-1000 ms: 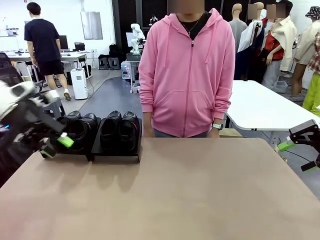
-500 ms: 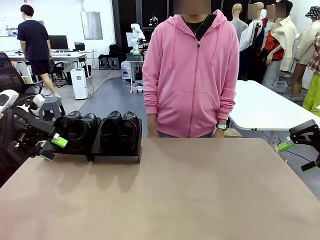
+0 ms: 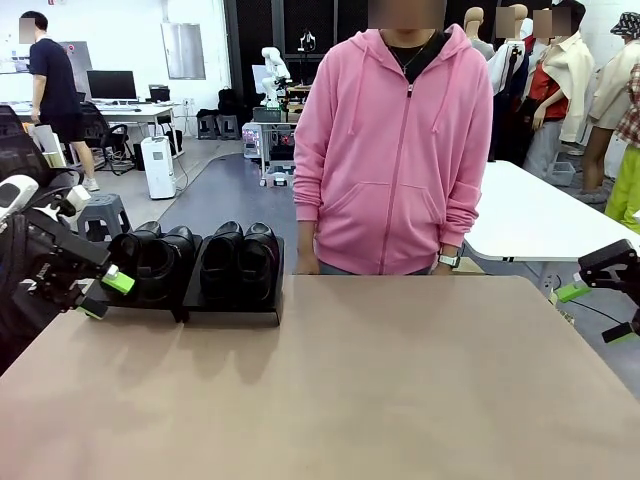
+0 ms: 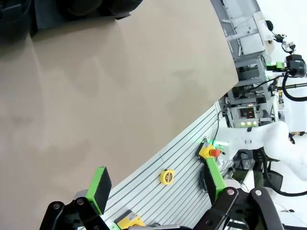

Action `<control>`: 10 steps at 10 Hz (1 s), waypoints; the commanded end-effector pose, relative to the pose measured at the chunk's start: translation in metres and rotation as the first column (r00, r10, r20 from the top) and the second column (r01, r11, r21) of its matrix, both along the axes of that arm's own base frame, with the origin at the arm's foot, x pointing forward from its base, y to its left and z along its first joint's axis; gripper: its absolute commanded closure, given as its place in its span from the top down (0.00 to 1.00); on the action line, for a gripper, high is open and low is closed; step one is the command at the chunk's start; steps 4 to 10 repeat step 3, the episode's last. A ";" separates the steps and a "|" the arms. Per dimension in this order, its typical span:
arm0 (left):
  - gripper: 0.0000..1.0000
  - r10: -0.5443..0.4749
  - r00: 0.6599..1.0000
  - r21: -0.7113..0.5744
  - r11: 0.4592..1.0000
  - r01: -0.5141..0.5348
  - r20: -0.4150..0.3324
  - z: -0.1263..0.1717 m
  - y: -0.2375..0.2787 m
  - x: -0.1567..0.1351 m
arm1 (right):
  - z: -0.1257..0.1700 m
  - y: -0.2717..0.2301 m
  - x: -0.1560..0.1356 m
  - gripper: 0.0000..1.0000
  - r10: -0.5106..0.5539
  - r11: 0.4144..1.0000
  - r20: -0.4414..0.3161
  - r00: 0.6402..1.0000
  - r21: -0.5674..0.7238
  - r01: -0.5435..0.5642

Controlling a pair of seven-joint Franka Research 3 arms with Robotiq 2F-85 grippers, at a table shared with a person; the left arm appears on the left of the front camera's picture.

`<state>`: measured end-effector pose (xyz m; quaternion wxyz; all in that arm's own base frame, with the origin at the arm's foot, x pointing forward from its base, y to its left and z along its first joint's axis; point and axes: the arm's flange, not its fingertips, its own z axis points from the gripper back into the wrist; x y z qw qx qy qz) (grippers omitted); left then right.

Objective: Organize the shoes by placing them on the stand.
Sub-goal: Place the Shoe from the middle of the table onto the Shoes Stand.

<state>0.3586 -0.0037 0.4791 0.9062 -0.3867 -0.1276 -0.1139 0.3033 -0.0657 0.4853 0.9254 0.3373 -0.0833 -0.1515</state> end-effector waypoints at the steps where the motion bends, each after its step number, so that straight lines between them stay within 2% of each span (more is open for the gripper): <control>1: 1.00 -0.007 1.000 0.004 1.000 0.007 -0.011 0.001 0.003 -0.002 | 0.002 -0.001 0.002 1.00 0.020 0.999 0.025 0.999 0.027 -0.021; 10: 1.00 -0.007 1.000 0.004 1.000 0.007 -0.011 0.001 0.003 -0.002 | 0.002 -0.001 0.002 1.00 0.020 0.999 0.025 0.999 0.027 -0.021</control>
